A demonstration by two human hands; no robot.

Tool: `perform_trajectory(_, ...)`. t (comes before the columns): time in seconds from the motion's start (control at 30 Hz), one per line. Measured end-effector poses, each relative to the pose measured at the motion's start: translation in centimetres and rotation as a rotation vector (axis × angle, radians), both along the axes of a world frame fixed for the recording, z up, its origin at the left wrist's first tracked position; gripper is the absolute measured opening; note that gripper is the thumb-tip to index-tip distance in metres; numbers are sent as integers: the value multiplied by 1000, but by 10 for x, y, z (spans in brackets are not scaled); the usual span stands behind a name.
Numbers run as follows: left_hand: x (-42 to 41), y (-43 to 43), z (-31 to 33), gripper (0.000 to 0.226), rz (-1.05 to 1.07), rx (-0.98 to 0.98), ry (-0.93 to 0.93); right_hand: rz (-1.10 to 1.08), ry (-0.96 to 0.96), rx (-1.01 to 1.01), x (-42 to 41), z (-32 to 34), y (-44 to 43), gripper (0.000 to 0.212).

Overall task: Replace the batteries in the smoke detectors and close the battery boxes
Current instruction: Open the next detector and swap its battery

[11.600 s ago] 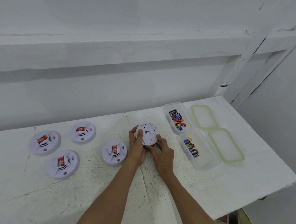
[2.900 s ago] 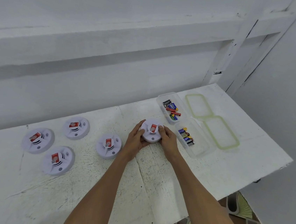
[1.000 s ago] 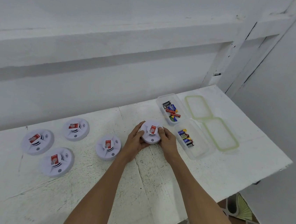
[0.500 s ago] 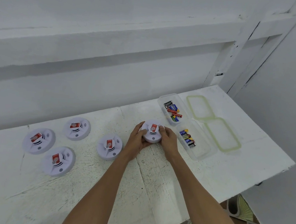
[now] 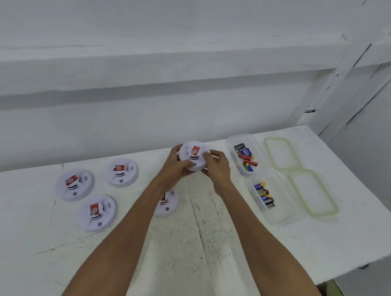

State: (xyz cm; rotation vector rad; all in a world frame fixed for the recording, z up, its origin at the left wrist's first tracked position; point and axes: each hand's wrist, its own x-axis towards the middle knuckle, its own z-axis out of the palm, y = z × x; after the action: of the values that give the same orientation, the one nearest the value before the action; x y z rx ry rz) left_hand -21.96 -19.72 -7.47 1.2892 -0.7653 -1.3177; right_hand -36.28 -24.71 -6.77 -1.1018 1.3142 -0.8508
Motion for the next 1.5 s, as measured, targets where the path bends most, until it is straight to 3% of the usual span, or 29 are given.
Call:
perform_trajectory(0.13,32,13,4,87,11,27,-75,141,76,-59,25,12,8,34)
perform_trajectory(0.3,69,29,-9,92,23,59,-360,303,149,-59,54,15,22,29)
perform_trajectory(0.5,82,44,-17,60,59,112,-629,342,315,-78,72,-1,24,33)
perform_trajectory(0.6,89,42,-36,76,76,96,-794,378,398,-109,73,-3,29,26)
perform_trajectory(0.8,77,40,-34,78,-23,82,-1099,379,531,-187,79,-8,29,17)
perform_trajectory(0.93,66,42,-10,51,-167,154,-1211,362,558,-198,77,-14,29,16)
perform_trajectory(1.03,64,41,5,30,-194,154,-1143,318,571,-180,84,-21,27,15)
perform_trajectory(1.13,99,84,10,57,-17,209,-979,371,536,-242,115,4,63,29)
perform_trajectory(1.23,108,94,3,77,-1,229,-891,314,550,-329,117,14,68,36)
perform_trajectory(1.33,104,100,12,62,-10,180,-827,346,484,-426,123,15,75,27)
perform_trajectory(1.5,119,125,19,36,-40,107,-920,433,337,-500,135,14,102,22)
